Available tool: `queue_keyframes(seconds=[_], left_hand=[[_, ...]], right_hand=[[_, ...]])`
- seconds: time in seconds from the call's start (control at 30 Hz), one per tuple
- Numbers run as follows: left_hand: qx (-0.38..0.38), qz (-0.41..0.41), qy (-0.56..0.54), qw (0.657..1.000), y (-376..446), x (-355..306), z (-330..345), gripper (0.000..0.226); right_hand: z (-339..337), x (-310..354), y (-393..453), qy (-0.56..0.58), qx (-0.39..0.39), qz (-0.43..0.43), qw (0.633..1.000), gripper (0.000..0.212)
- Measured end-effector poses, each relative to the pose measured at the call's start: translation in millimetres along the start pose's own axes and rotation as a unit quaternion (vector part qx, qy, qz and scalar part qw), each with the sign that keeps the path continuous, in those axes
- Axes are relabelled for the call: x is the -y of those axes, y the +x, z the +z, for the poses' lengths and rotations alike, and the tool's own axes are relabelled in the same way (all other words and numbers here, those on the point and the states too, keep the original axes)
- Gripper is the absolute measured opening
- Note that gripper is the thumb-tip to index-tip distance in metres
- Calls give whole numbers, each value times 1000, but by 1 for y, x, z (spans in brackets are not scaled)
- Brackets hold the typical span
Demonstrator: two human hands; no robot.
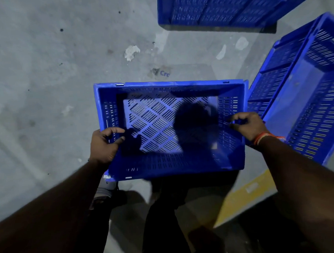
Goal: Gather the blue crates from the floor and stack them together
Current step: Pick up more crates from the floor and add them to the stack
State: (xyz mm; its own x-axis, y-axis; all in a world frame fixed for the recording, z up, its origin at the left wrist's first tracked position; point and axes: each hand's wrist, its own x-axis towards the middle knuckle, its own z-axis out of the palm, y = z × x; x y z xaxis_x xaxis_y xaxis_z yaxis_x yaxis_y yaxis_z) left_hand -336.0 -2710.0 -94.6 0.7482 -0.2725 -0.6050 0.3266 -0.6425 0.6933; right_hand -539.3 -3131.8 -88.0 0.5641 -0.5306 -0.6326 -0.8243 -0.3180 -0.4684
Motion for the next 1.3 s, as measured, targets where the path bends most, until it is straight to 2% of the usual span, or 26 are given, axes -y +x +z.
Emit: queue_keyframes(seconds=[0.07,0.2,0.43,0.63,0.73,0.83,0.93,1.17,1.3], left_hand=[[-15,15,33,999,1,1,-9,20],[-13,25,103,994,1,8,-36,21],[17,36,128,991,-14,-29,-91,25],[12,21,125,992,-63,-67,-149,20],[-12,17,138,990,-98,-86,-183,27],[-21,19,154,988,-137,-104,-222,37],[-44,-6,150,988,-177,-119,-265,31],[-161,-50,80,982,-273,-127,-361,45],[-202,-65,49,976,-318,-123,-412,26]], right_hand=[[8,0,-3,11,-2,-26,1000,35],[23,5,-13,39,-6,-25,999,26],[6,49,-54,89,21,-32,995,32],[-13,94,-132,91,18,-17,996,20],[-21,121,-176,81,14,-21,996,12],[-30,154,-215,90,29,-14,995,20],[-41,196,-247,84,49,-16,995,30],[-56,317,-291,-36,62,-108,992,33],[-46,398,-315,-72,68,-170,981,25]])
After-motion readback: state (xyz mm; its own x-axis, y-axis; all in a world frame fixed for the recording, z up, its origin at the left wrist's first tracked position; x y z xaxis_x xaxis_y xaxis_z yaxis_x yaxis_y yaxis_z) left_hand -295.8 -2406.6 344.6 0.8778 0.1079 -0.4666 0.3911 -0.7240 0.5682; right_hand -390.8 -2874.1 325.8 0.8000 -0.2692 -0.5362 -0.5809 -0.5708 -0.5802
